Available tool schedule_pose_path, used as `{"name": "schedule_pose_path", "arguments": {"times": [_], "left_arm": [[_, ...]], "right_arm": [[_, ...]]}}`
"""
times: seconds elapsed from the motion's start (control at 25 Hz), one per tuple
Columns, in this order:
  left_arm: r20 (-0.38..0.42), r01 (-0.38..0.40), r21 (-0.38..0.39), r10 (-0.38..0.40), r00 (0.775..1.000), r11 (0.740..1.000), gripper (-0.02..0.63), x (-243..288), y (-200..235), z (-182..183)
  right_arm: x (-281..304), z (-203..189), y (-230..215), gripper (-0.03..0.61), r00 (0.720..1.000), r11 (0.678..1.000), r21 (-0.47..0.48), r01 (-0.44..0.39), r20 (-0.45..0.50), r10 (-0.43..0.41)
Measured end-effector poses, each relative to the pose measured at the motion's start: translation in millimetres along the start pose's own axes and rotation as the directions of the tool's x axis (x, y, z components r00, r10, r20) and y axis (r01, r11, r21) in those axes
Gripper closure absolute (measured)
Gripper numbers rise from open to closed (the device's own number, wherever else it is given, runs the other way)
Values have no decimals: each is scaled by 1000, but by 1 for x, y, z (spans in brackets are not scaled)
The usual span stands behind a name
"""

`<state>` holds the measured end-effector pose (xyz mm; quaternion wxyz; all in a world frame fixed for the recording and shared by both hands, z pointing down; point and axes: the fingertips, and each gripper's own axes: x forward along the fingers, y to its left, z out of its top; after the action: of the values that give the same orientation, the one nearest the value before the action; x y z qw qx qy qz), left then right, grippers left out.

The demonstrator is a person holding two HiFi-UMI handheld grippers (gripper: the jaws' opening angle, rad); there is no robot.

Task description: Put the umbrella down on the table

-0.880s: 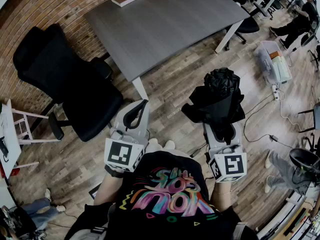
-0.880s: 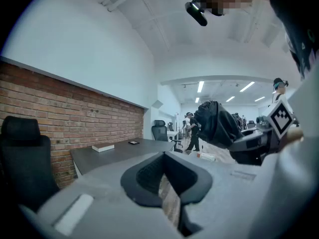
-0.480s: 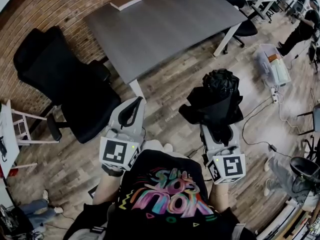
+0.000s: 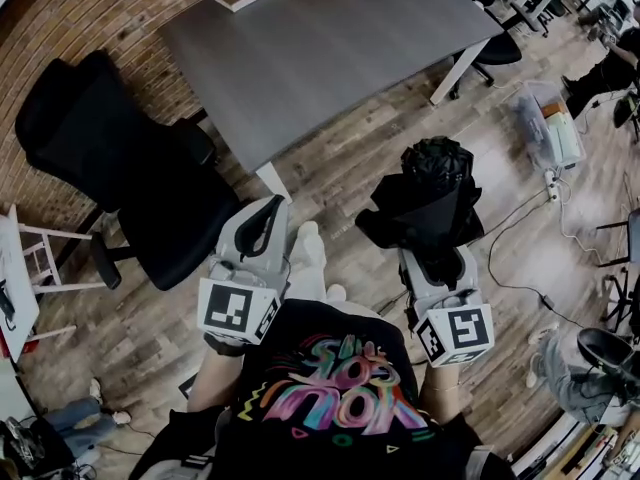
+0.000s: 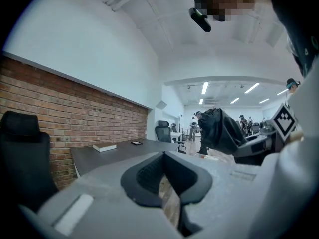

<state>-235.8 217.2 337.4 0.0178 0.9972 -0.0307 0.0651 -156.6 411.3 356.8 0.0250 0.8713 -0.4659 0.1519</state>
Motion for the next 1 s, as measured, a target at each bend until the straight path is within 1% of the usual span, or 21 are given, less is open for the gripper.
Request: {"name": "schedule_pose_path", "arguments": {"times": [0.2,0.4,0.56,0.68,0.84,1.0], "left_arm": [[-4,10,12,-10,1000,1000,614,33,18,-3],[-18,21,5,-21,1000,1000,614,87,70,8],[-2,32,15,-32,999,999,614,116,103,17],[2,34,6,-34,999,999,614,133,121,21],[-3,56,10,-56,998,998,614,154,141,24],[-2,55,1,-55,998,998,614,171,159,26]], "right_arm": [[36,3,-10,333,1000,1000,20,-4,7,4],[113,35,-16,333,1000,1000,18,-14,3,14],[156,55,-16,333,1000,1000,7,-21,10,21],[180,63,-16,331,1000,1000,10,-24,12,24],[210,75,-15,331,1000,1000,7,-17,20,16],[229,82,-14,331,1000,1000,26,-17,27,16]]}}
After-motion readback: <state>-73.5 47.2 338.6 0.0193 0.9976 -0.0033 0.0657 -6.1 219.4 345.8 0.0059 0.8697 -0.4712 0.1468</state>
